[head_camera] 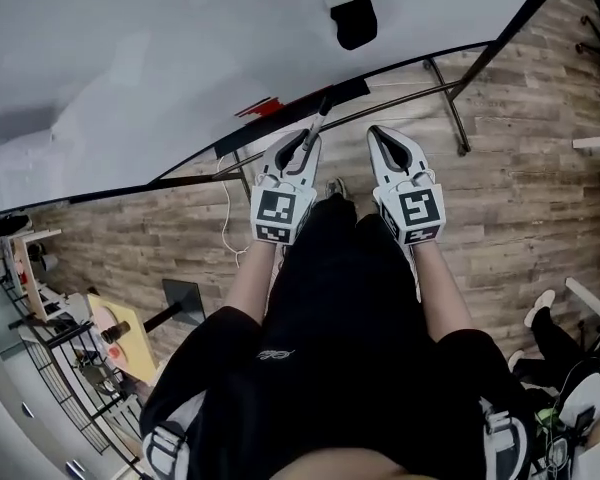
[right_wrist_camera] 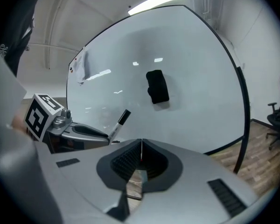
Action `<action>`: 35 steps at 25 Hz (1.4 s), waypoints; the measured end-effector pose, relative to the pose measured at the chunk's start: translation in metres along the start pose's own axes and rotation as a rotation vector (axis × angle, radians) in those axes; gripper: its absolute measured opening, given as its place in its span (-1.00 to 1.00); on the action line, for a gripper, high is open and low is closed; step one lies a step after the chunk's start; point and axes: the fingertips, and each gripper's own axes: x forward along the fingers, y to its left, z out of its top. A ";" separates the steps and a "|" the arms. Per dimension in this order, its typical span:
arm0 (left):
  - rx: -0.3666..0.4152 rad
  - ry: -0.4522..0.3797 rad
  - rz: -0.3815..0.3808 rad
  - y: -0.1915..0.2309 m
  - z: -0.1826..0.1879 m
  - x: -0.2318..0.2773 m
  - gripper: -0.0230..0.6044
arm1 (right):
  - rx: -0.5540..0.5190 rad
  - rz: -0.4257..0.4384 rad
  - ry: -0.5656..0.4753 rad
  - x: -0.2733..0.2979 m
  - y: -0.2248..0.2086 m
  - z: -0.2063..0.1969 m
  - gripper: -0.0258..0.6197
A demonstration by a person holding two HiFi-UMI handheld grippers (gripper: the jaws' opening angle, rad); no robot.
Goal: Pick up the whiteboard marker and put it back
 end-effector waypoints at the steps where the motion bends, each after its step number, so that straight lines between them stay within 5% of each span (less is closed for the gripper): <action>1: 0.002 0.012 0.003 0.005 -0.003 0.001 -0.71 | 0.002 0.008 0.004 0.006 0.001 -0.001 -0.91; 14: 0.213 0.191 -0.117 0.032 -0.036 0.059 -0.71 | 0.006 -0.083 0.040 0.036 -0.030 0.003 -0.91; 25: 0.500 0.386 -0.185 0.049 -0.088 0.099 -0.71 | 0.019 -0.060 0.106 0.054 -0.019 -0.015 -0.91; 35: 0.530 0.466 -0.210 0.051 -0.118 0.117 -0.71 | 0.039 -0.051 0.156 0.070 -0.020 -0.027 -0.91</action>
